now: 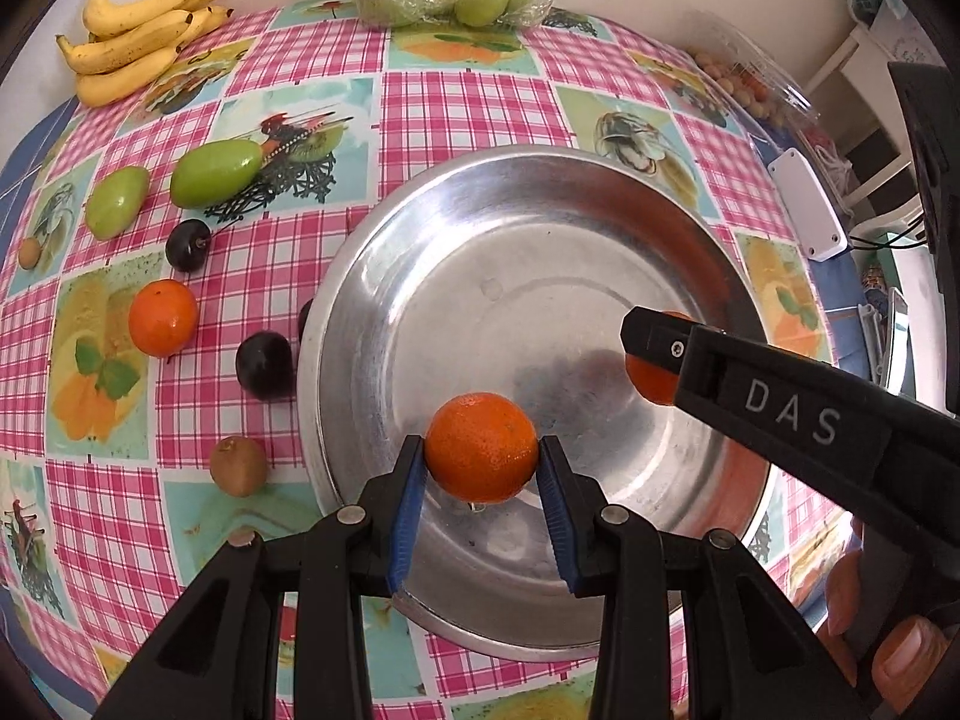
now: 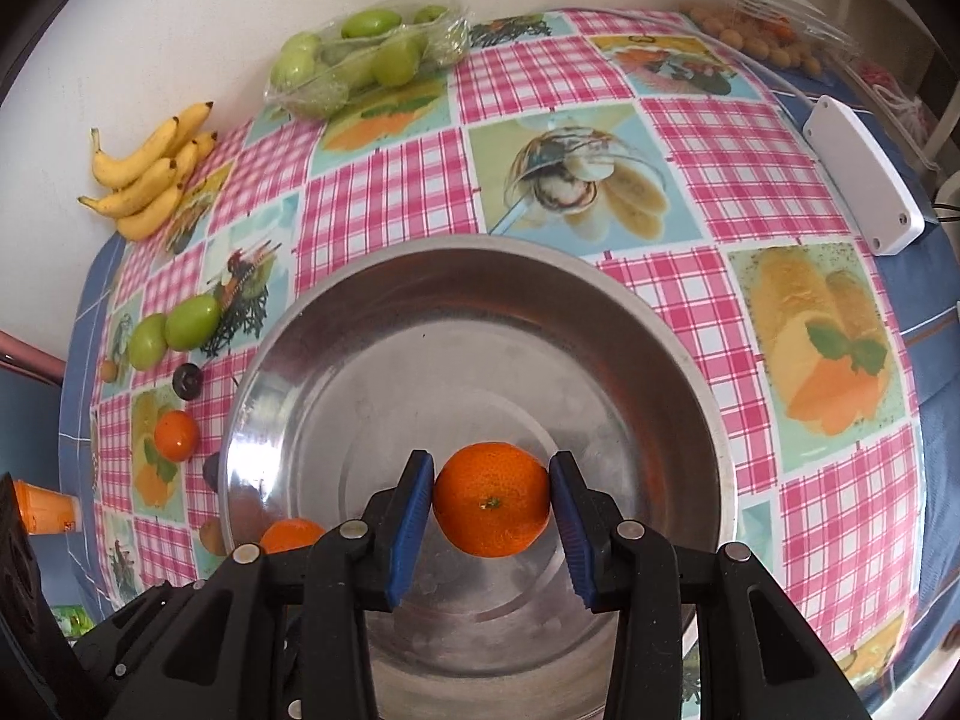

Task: Organize fruits
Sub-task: 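Open the left gripper to drop its orange while the right gripper releases its orange into the bowl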

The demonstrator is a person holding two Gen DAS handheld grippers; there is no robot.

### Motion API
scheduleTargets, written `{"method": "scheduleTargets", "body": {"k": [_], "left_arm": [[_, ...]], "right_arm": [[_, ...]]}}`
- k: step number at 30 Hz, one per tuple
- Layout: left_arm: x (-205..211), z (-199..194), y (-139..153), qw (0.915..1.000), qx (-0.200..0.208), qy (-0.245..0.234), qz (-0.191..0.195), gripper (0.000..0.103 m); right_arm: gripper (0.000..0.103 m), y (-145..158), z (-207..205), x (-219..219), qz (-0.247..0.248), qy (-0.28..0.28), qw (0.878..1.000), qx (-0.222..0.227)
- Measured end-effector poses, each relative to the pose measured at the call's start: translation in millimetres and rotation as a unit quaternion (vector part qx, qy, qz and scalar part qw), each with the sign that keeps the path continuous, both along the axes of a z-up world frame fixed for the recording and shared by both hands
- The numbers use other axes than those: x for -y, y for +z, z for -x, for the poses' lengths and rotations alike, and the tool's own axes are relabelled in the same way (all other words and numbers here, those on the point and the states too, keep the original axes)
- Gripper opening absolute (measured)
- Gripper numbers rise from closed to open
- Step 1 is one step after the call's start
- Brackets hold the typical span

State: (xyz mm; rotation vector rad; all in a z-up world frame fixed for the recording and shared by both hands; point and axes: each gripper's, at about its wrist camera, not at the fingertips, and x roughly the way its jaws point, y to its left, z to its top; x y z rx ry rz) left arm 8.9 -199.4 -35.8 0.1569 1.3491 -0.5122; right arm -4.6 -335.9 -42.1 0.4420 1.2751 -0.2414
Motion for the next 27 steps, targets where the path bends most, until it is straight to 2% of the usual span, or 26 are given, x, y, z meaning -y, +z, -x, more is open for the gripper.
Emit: {"method": "scheduleTargets", "body": {"k": [15, 18, 24, 27], "left_arm": [[-6.9, 0.4, 11.5, 0.9998, 0.012, 0.002, 0.015, 0.04], [-12.3, -2.3, 18.0, 0.9995, 0.022, 0.013, 0.019, 0.04], [-26.8, -8.8, 28.5, 0.9971, 0.055, 0.052, 0.004, 0.041], [-38.8, -14.4, 29.8, 0.9952, 0.055, 0.081, 0.002, 0.048]], "right_arm": [[0.046, 8.4, -0.1, -1.2, 0.005, -0.006, 1.0, 0.012], [0.046, 12.5, 1.4, -0.2, 0.007, -0.01, 1.0, 0.02], [0.046, 14.4, 1.4, -1.0, 0.008, -0.009, 1.0, 0.023], [0.046, 15.3, 1.7, -1.2, 0.009, -0.009, 1.0, 0.023]]}}
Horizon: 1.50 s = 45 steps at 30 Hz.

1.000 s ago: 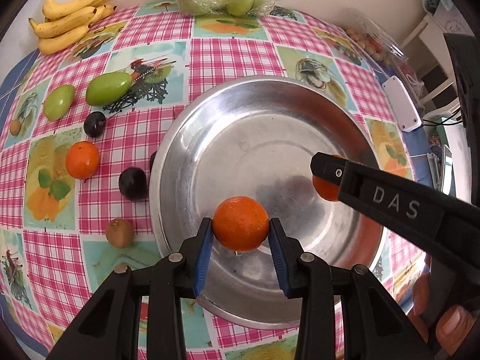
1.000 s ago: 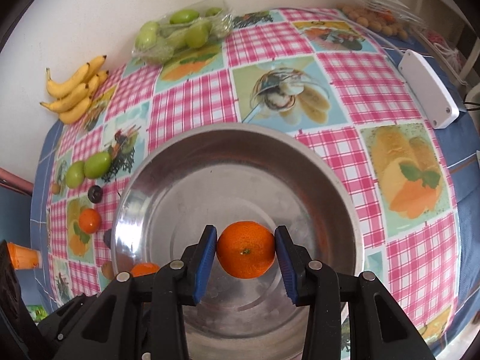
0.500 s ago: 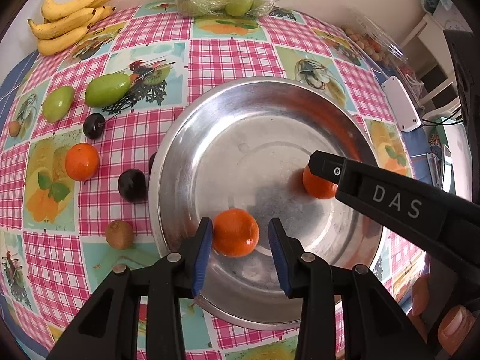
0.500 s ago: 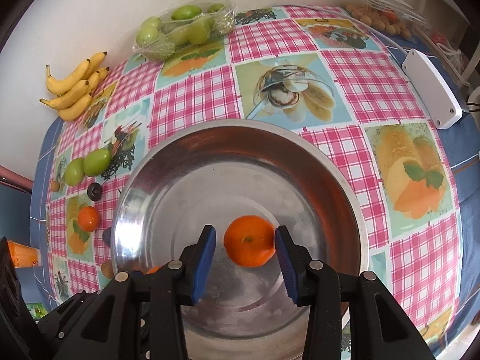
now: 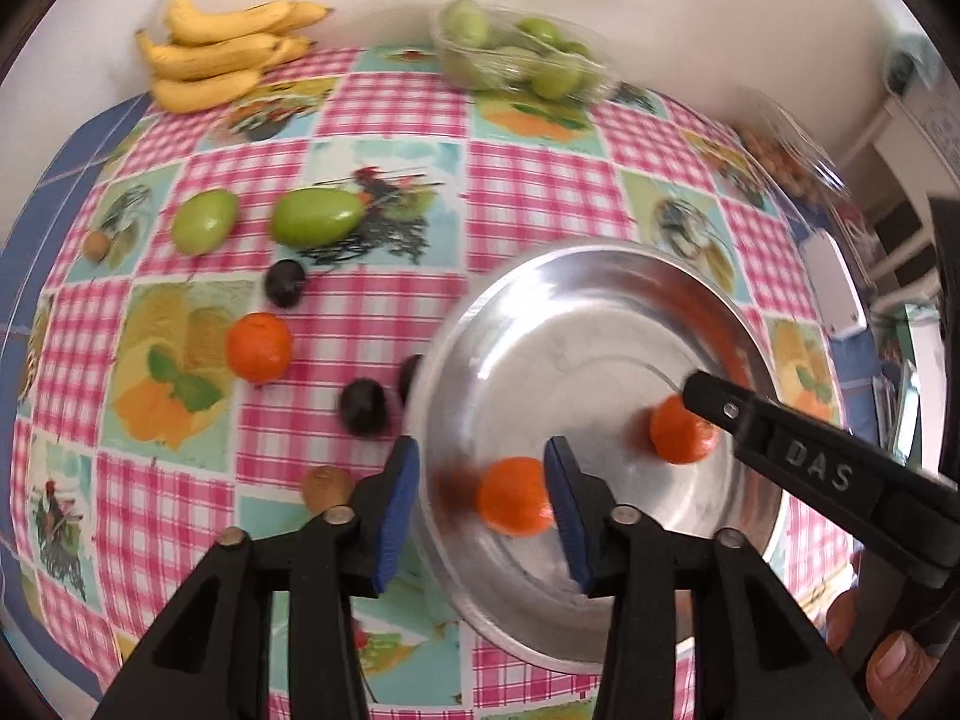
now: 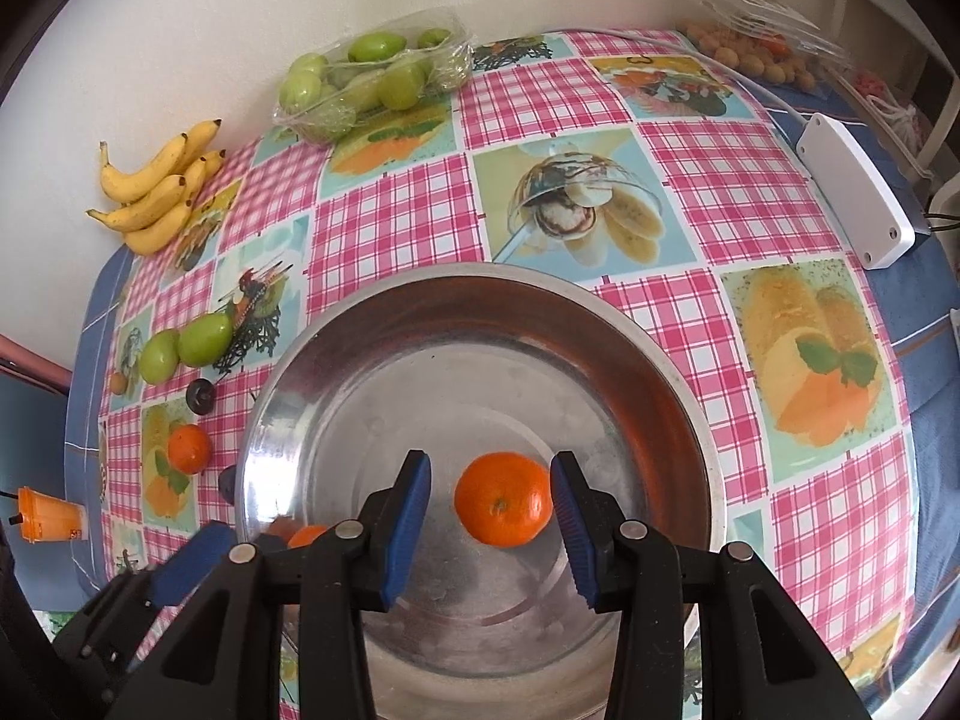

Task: Organize fruits
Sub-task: 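Open the left gripper to drop its orange while the right gripper releases its orange into the bowl, then move the right gripper to a dark plum and close on it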

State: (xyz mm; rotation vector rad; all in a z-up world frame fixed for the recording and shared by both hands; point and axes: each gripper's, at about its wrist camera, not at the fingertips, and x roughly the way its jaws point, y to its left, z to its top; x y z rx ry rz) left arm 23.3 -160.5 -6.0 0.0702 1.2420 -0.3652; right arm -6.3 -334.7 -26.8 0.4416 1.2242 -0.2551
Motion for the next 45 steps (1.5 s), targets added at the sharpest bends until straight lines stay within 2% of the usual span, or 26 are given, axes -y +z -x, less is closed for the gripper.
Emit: {"method": "scheduleTargets", "body": {"k": [5, 12, 13, 14, 16, 18, 20, 22, 27, 29, 31, 40, 45], "left_arm": [[-20.8, -12.5, 0.8, 0.9984, 0.01, 0.055, -0.013, 0.05], [-53.4, -28.5, -2.8, 0.9927, 0.008, 0.12, -0.012, 0.054], [-56.2, -30.1, -3.5, 0.9921, 0.007, 0.125, -0.014, 0.058], [-59.4, -31.8, -4.4, 0.9913, 0.006, 0.13, -0.015, 0.069], [-64.0, -34.2, -4.7, 0.9901, 0.007, 0.139, -0.016, 0.074], [-67.8, -36.2, -4.1, 0.9895, 0.008, 0.144, -0.014, 0.074], [-69.9, -37.3, -3.8, 0.9888, 0.009, 0.148, -0.016, 0.075], [-70.6, -38.7, -4.6, 0.9885, 0.01, 0.149, -0.022, 0.079], [-71.4, -39.4, -6.1, 0.9877, 0.017, 0.151, -0.038, 0.081], [-71.3, -39.2, -6.3, 0.9872, 0.023, 0.15, -0.048, 0.094], [-71.8, -39.0, -5.6, 0.9866, 0.03, 0.151, -0.054, 0.095], [-76.7, -41.2, -5.4, 0.9862, 0.05, 0.146, -0.061, 0.096], [-81.0, -41.2, -1.8, 0.9851, 0.068, 0.149, -0.051, 0.097]], "right_arm": [[0.046, 0.3, -1.4, -3.6, 0.003, 0.004, 1.0, -0.001], [0.049, 3.0, -3.8, -10.3, 0.009, 0.015, 1.0, 0.0], [0.049, 3.4, -4.0, -11.3, 0.009, 0.017, 1.0, 0.0], [0.049, 3.7, -4.3, -12.3, 0.009, 0.018, 1.0, 0.001], [0.049, 4.4, -4.6, -14.2, 0.011, 0.021, 1.0, 0.002], [0.051, 5.3, -5.1, -16.2, 0.012, 0.024, 1.0, 0.003], [0.059, 5.3, -5.8, -17.3, 0.013, 0.026, 1.0, 0.003], [0.072, 5.1, -6.7, -17.8, 0.012, 0.027, 1.0, 0.003], [0.089, 3.6, -8.8, -19.4, 0.017, 0.031, 0.999, 0.001], [0.095, 3.1, -9.2, -20.4, 0.018, 0.034, 0.999, -0.004], [0.102, 2.3, -9.6, -20.9, 0.019, 0.036, 0.999, -0.004], [0.103, 1.3, -9.2, -20.8, 0.013, 0.039, 0.999, 0.002], [0.103, 4.5, -9.4, -24.0, 0.019, 0.049, 0.998, 0.021]]}}
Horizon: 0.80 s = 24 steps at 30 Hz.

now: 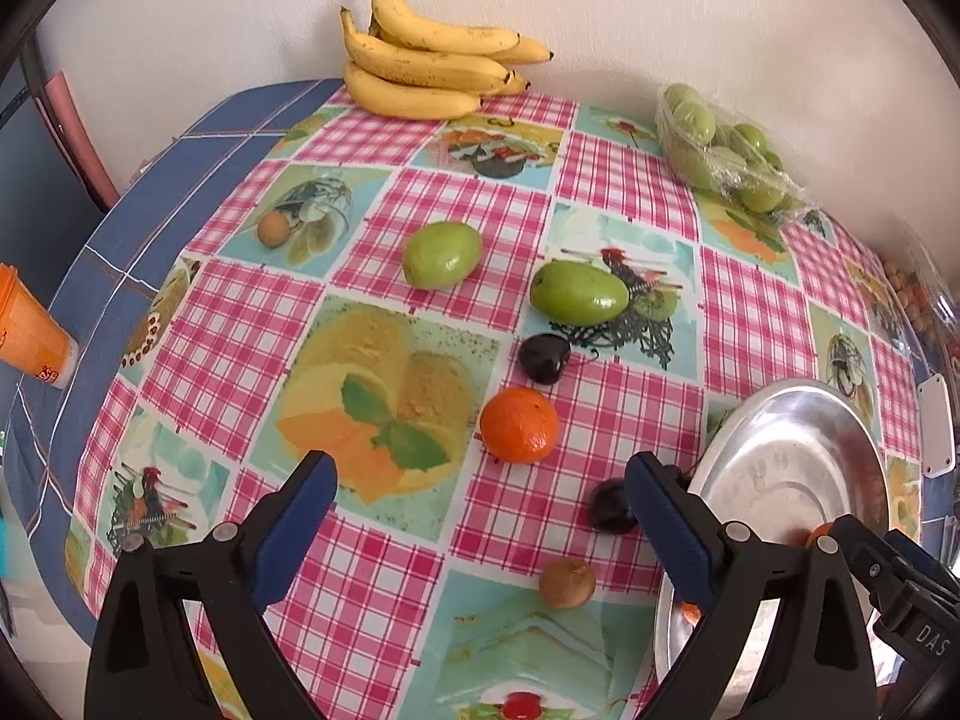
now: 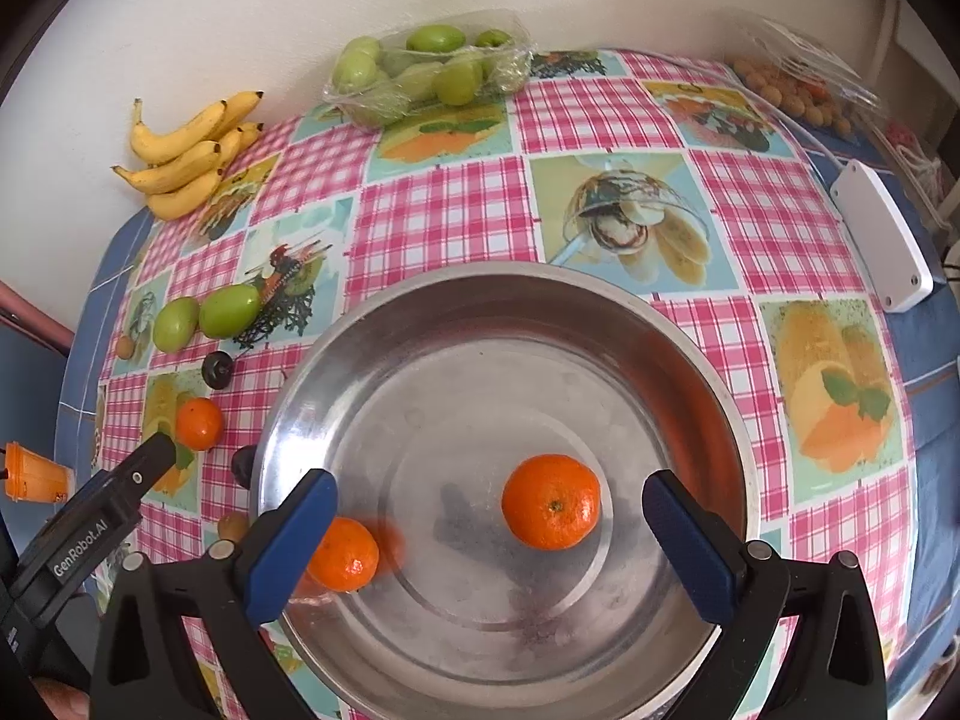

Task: Organize fruits
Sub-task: 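Move the right gripper to a dark plum and close on it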

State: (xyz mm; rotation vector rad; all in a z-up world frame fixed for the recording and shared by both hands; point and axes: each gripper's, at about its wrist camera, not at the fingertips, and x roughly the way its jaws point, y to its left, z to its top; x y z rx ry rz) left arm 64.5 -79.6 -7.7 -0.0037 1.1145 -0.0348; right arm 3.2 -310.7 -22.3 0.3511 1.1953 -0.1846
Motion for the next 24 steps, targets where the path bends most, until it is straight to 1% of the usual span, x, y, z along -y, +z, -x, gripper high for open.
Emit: {"method": "scheduleTargets", "body": {"k": [4, 6, 10, 14, 18, 21, 24], "left_arm": [[-2.8, -0.7, 1.9, 1.0, 0.008, 0.004, 0.004, 0.097], [-5.0, -1.7, 1.5, 0.9999, 0.007, 0.007, 0.011, 0.097], [-9.8, -3.6, 0.1, 0.9997, 0.002, 0.012, 0.023, 0.097], [-21.3, -7.5, -0.6, 0.9992, 0.0, 0.024, 0.031, 0.097], [-33.4, -11.1, -1.5, 0.9988, -0.013, 0.034, 0.033, 0.097], [-40.6, -14.6, -2.8, 0.999, -0.018, 0.031, 0.027, 0.097], [-48.3, -17.8, -0.7, 0.9991, -0.014, 0.035, 0.019, 0.097]], "right_arm": [[0.103, 2.9, -0.4, -2.0, 0.0, 0.006, 1.0, 0.018], [0.103, 2.4, -1.4, -2.9, 0.01, 0.006, 1.0, 0.015], [0.103, 3.0, -2.3, -3.8, -0.012, 0.007, 1.0, 0.027], [0.103, 5.8, -4.9, -13.2, -0.021, 0.018, 0.999, 0.042], [0.103, 2.8, -8.7, -22.1, -0.045, 0.028, 0.998, 0.043], [0.103, 2.2, -13.3, -34.3, -0.045, 0.042, 0.997, 0.041], [0.103, 3.1, -18.9, -50.0, -0.043, 0.063, 0.996, 0.043]]}}
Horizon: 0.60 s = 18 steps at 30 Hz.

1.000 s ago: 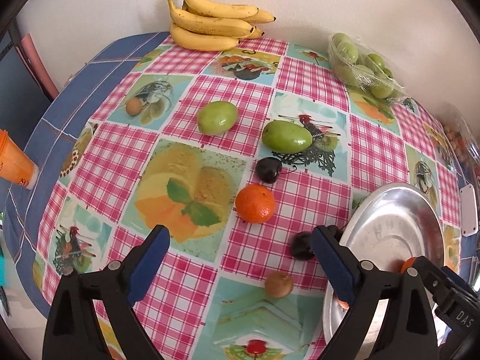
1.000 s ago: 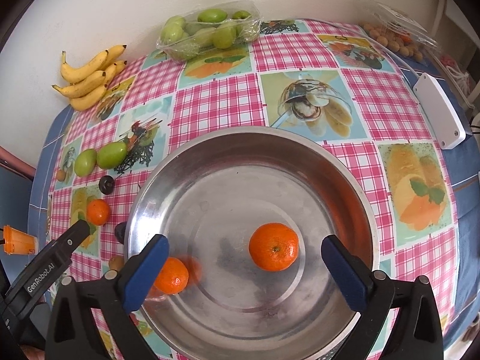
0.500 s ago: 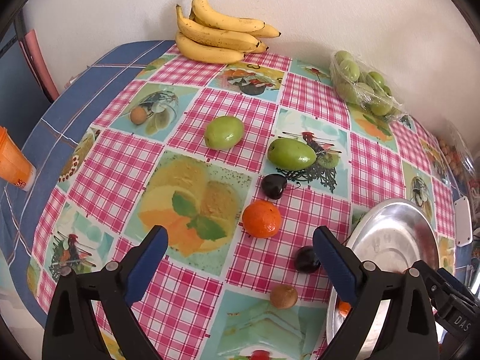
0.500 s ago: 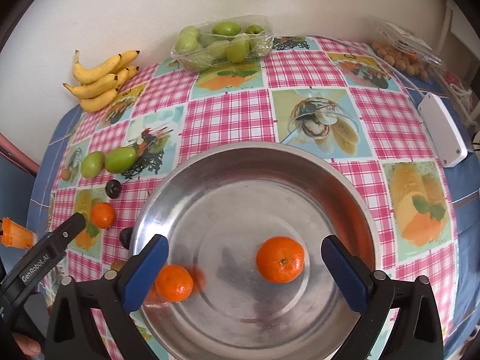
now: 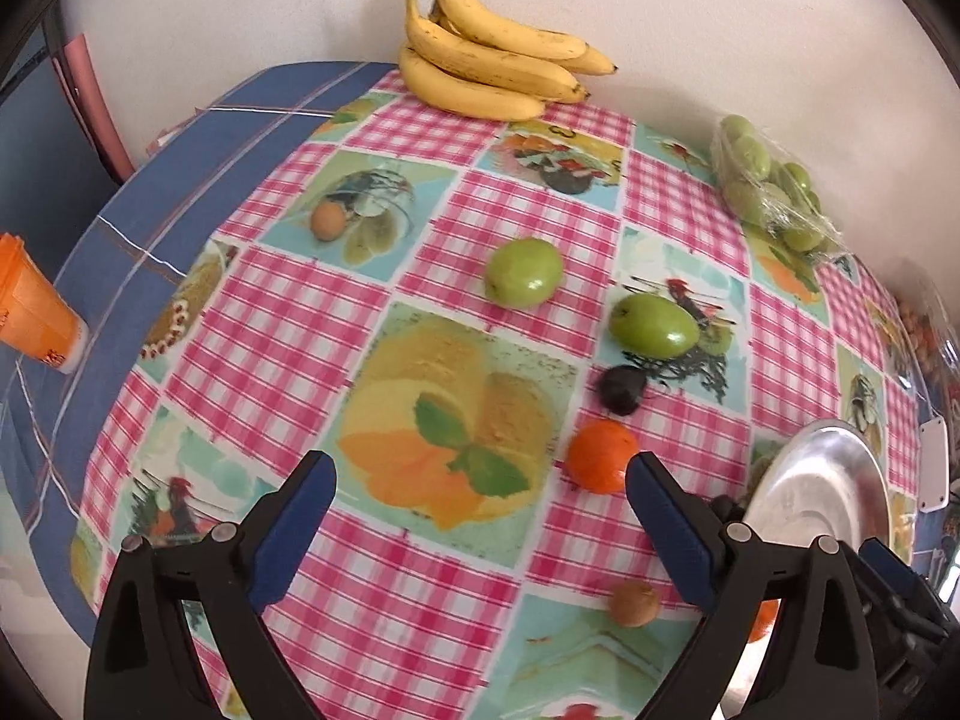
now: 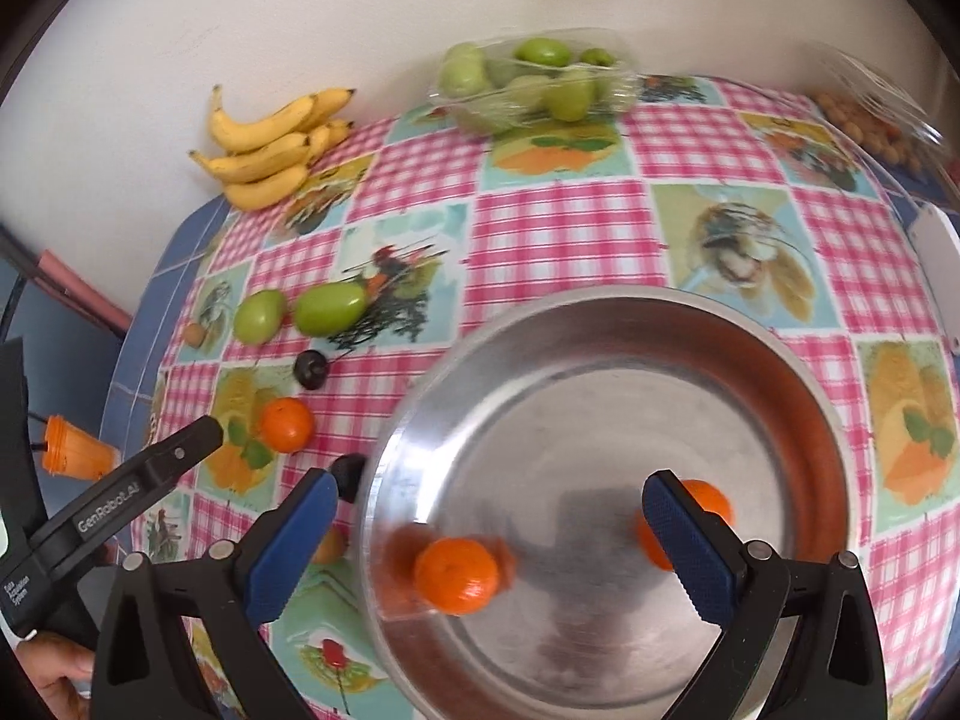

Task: Organize fruits
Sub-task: 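Move the right gripper to a dark plum and close on it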

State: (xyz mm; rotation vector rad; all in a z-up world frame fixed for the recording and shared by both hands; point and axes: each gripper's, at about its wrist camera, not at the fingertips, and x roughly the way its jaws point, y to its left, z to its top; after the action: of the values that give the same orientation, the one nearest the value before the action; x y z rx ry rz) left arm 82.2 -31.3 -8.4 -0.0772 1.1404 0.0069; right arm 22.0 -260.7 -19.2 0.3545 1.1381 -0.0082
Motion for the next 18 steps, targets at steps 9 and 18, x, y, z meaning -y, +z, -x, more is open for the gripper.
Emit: {"method": "scheduleTargets", "body": {"k": [9, 18], "left_arm": [[-17.1, -7.9, -3.7, 0.9989, -0.018, 0.018, 0.04, 0.097], [-27.9, -8.3, -15.7, 0.9964, -0.045, 0.037, 0.061, 0.097]], "right_arm": [[0.103, -0.9, -12.4, -44.4, 0.001, 0.055, 0.998, 0.005], [0.099, -3.1, -17.7, -75.4, 0.017, 0.096, 0.995, 0.009]]}}
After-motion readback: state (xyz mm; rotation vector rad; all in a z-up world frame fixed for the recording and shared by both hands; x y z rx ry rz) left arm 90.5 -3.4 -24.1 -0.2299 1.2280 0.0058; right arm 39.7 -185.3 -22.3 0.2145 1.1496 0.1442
